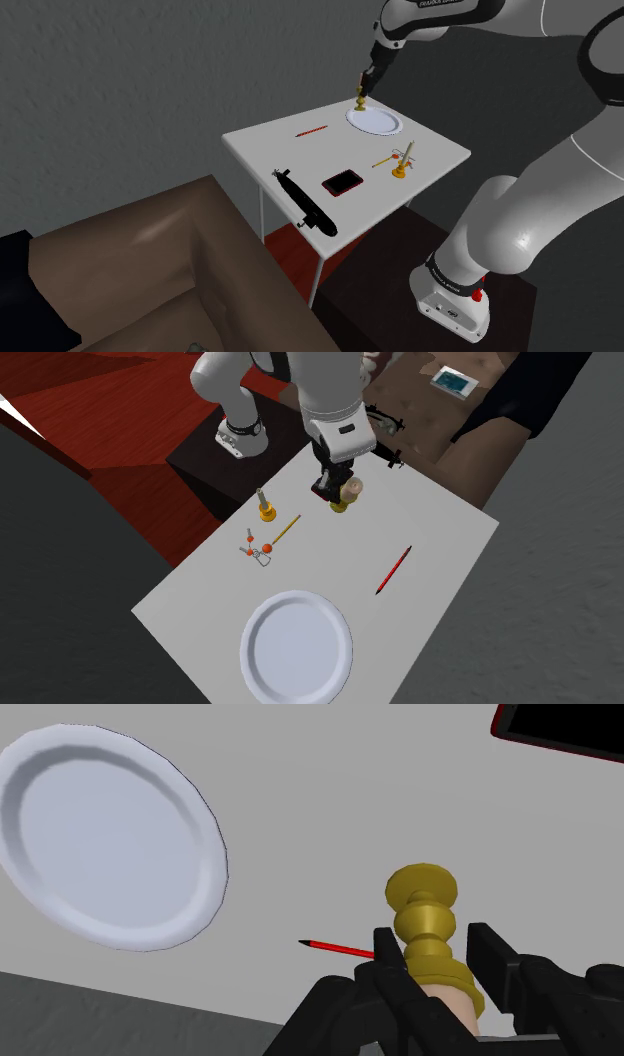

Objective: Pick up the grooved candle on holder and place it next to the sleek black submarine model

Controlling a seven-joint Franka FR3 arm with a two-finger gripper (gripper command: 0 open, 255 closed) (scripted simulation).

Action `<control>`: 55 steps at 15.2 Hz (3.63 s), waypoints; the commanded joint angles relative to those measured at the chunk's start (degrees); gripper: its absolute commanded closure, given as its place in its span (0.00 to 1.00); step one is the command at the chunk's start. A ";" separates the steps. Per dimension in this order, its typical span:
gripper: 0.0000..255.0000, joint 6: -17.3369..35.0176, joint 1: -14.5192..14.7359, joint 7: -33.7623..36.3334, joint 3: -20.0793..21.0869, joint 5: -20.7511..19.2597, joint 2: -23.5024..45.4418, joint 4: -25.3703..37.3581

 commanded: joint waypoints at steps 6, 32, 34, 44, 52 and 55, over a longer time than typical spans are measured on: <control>1.00 0.43 3.67 9.82 6.04 -0.06 1.77 0.78; 1.00 1.56 14.00 31.70 17.92 1.66 20.06 16.07; 1.00 3.03 13.98 31.77 17.92 1.67 20.33 14.87; 1.00 10.24 13.86 31.98 17.95 1.92 22.43 9.72; 1.00 15.85 13.70 32.02 18.03 2.32 24.91 6.54; 1.00 17.92 13.62 32.01 18.09 2.52 26.01 5.56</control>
